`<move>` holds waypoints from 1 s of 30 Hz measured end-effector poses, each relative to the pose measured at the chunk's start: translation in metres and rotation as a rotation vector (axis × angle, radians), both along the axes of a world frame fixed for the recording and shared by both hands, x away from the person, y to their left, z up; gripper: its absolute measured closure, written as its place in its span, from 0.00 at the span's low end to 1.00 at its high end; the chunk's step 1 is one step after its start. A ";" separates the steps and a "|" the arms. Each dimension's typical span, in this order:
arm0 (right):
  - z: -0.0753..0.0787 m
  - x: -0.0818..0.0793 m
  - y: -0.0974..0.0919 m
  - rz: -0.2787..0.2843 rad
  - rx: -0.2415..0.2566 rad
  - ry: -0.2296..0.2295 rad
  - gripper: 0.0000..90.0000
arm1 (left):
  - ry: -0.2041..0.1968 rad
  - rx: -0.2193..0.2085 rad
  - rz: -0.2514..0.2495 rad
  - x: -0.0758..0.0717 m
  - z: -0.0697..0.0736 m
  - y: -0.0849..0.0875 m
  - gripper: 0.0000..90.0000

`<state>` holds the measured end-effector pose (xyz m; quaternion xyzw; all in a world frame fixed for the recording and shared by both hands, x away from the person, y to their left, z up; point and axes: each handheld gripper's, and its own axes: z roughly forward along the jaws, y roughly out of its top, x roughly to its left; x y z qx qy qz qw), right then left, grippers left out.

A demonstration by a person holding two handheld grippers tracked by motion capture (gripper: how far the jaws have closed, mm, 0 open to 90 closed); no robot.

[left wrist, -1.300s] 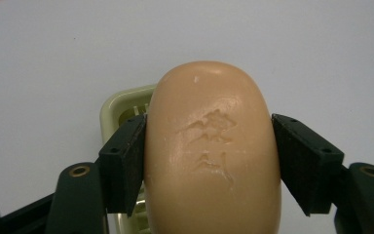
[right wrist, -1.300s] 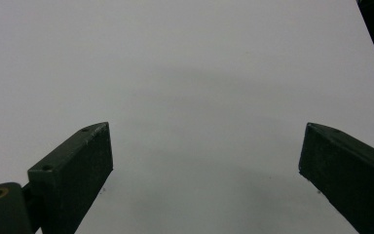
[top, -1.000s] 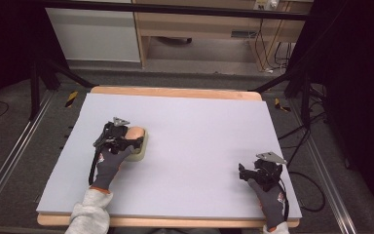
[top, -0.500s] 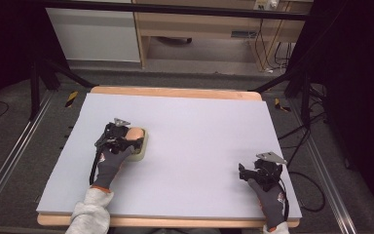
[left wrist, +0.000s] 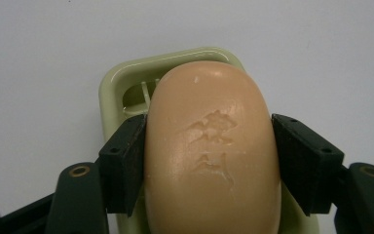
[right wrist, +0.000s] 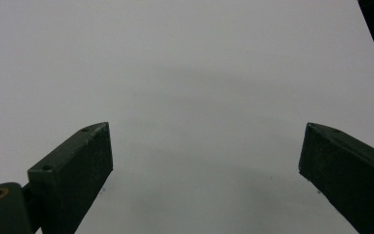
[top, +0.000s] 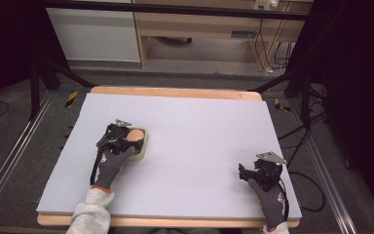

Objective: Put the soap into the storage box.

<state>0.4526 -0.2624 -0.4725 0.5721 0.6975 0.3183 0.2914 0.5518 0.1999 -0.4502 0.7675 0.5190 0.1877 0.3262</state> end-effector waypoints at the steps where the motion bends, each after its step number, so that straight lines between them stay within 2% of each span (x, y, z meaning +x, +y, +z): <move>1: 0.000 0.000 0.000 0.000 0.000 0.000 0.06 | 0.001 0.002 0.002 0.000 0.000 0.000 0.35; 16: 0.000 0.000 0.000 0.000 0.001 0.001 0.06 | 0.011 -0.011 0.004 0.000 0.000 0.001 0.35; 21: 0.000 0.000 0.000 -0.001 0.001 0.001 0.06 | -0.006 -0.035 0.003 -0.003 0.005 0.004 0.33; 30: 0.001 -0.001 -0.001 -0.003 0.000 -0.004 0.06 | -0.065 -0.077 -0.018 -0.015 0.021 0.007 0.32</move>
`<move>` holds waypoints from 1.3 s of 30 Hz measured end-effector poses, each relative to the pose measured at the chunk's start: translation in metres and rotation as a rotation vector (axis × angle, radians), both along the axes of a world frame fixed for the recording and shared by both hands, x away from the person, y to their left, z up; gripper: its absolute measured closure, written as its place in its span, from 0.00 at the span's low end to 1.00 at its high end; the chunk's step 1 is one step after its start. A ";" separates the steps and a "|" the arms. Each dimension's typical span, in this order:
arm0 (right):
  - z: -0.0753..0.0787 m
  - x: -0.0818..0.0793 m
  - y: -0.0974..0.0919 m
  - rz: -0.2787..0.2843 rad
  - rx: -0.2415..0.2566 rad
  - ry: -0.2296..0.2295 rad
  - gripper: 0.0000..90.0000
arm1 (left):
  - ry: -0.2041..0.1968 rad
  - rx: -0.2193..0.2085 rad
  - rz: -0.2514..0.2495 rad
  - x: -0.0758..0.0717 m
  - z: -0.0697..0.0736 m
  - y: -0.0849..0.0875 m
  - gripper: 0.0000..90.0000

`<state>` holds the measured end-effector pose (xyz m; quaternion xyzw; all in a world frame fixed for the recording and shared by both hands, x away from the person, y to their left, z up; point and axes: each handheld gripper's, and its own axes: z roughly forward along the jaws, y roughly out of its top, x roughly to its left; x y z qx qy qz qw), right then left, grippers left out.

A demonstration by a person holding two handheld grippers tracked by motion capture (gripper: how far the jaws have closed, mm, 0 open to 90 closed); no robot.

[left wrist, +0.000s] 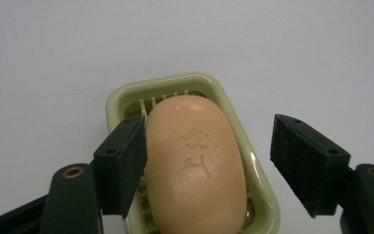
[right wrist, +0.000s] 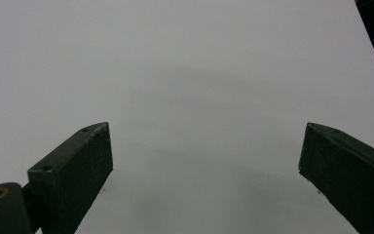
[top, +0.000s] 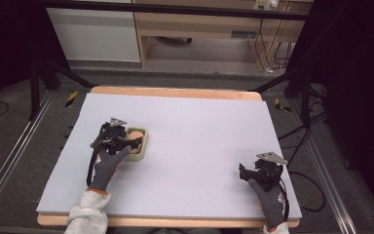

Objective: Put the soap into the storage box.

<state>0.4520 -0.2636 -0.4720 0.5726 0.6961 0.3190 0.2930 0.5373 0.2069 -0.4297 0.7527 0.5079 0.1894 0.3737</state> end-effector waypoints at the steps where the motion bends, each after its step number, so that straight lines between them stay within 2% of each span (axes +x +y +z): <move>1: 0.000 0.000 0.000 -0.005 0.004 0.003 0.06 | -0.006 -0.002 -0.005 -0.002 0.001 0.000 0.32; 5: 0.000 0.000 -0.002 -0.011 0.005 0.004 0.06 | -0.033 -0.013 -0.022 -0.010 0.006 0.002 0.33; 11: 0.000 -0.001 -0.004 -0.020 0.012 0.006 0.07 | -0.080 -0.007 -0.048 -0.030 0.009 0.009 0.36; 17: -0.001 -0.001 -0.007 -0.027 0.018 0.017 0.07 | -0.109 0.005 -0.053 -0.051 0.009 0.022 0.35; 18: -0.001 0.000 -0.007 -0.029 0.019 0.020 0.07 | -0.118 0.011 -0.054 -0.058 0.008 0.028 0.35; 20: -0.001 0.000 -0.008 -0.026 0.013 0.018 0.07 | -0.123 0.003 -0.049 -0.062 0.008 0.031 0.34; 21: -0.002 0.000 -0.008 -0.020 0.003 0.016 0.07 | -0.124 -0.003 -0.046 -0.064 0.007 0.034 0.33; 23: -0.001 0.000 -0.008 -0.024 0.016 0.025 0.07 | -0.123 -0.016 -0.046 -0.068 0.006 0.040 0.32; 30: -0.002 0.001 -0.010 -0.032 0.029 0.038 0.07 | -0.101 0.010 -0.030 -0.080 -0.012 0.060 0.31; 33: -0.002 0.001 -0.011 -0.038 0.030 0.041 0.07 | -0.098 0.012 -0.005 -0.081 -0.020 0.068 0.30; 39: -0.002 0.001 -0.011 -0.033 0.023 0.037 0.07 | -0.066 0.053 0.014 -0.082 -0.032 0.074 0.30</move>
